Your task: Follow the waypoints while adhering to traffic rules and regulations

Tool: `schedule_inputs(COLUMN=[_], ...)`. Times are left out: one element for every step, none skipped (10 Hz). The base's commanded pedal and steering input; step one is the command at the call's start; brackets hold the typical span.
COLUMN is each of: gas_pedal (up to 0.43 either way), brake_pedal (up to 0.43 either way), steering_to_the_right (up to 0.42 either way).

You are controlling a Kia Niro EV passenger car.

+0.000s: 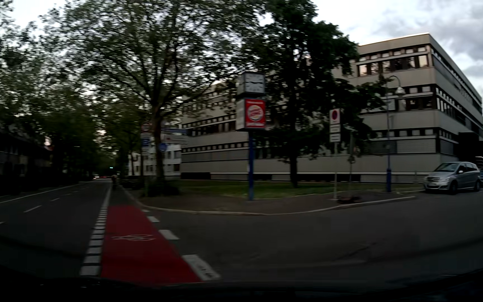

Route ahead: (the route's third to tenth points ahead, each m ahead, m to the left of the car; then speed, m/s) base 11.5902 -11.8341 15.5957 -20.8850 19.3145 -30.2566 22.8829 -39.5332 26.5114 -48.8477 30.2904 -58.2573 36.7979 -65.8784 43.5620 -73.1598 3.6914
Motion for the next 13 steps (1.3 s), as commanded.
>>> schedule_inputs(gas_pedal=[0.02, 0.039, 0.059, 0.079, 0.087, 0.087, 0.087, 0.118, 0.118, 0.118, 0.118, 0.118, 0.118], brake_pedal=[0.0, 0.0, 0.0, 0.0, 0.0, 0.0, 0.0, 0.0, 0.0, 0.0, 0.0, 0.0, 0.0], steering_to_the_right=[0.444, 0.447, 0.449, 0.449, 0.449, 0.449, 0.449, 0.449, 0.449, 0.449, 0.448, 0.445, 0.437])
